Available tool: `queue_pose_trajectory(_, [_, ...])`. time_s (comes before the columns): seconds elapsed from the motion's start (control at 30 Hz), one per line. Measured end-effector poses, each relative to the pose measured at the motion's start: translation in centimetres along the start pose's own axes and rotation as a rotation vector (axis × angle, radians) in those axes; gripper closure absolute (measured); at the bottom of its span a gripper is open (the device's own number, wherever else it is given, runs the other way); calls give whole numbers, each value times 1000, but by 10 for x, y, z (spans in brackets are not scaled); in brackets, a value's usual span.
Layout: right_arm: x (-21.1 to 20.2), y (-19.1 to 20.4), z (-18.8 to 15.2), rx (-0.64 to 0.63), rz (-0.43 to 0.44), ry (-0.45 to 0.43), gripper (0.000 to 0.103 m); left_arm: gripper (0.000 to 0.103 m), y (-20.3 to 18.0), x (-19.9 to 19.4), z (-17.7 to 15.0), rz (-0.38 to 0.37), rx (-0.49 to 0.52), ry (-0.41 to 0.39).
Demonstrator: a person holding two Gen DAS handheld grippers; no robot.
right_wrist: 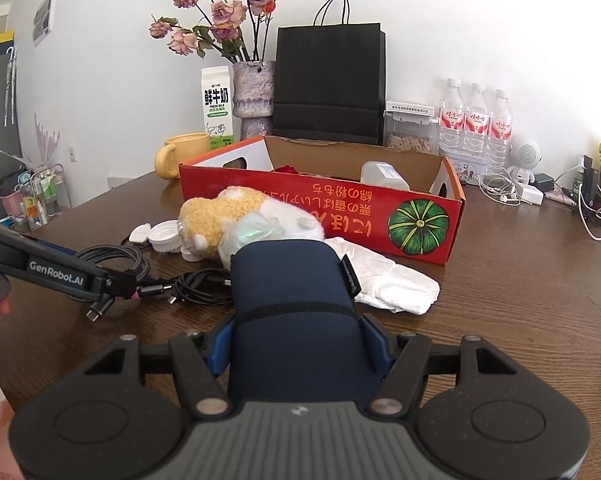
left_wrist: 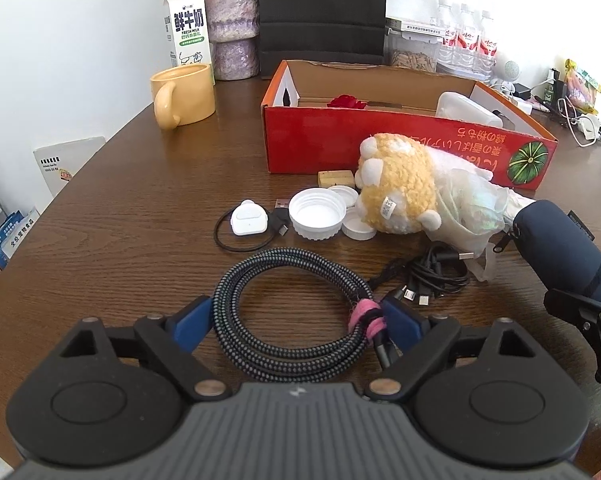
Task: Organize objects
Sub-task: 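Grasp the braided black cable with the left gripper while the right lifts the navy case, then carry the cable and navy case into the box and open both grippers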
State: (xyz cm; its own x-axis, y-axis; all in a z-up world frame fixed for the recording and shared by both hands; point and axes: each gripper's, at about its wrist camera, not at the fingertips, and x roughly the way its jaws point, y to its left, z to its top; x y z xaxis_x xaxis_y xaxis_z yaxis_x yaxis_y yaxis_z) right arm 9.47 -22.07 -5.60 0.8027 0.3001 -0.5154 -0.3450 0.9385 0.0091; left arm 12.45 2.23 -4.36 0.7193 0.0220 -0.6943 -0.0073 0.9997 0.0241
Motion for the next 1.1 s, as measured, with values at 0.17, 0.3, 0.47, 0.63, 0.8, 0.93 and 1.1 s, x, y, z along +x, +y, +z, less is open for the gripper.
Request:
queue_pose_trajectory(0.17, [-7, 0, 3, 0, -4, -19, 39, 12, -1, -11, 1, -8, 6, -29])
queue_pose_trajectory(0.3, [-12, 1, 8, -6, -4, -38, 39, 12, -2, -22, 6, -12, 15, -60])
queue_pose_trajectory(0.47, [-12, 0, 18, -14, -6, -54, 39, 12, -7, -30, 18, -18, 30, -89])
queue_pose_trajectory(0.63, [-11, -2, 36, -24, -2, -81, 39, 12, -11, -32, 35, -28, 35, -113])
queue_pose_trajectory(0.8, [-5, -6, 58, -40, -2, -116, 39, 13, -17, -32, 56, -39, 38, -139])
queue_pose_trajectory(0.93, [5, -12, 74, -44, -10, -130, 39, 13, -22, -27, 74, -45, 43, -159])
queue_pose_trajectory(1.1, [23, -22, 98, -56, -16, -148, 39, 13, -27, -14, 99, -52, 43, -173])
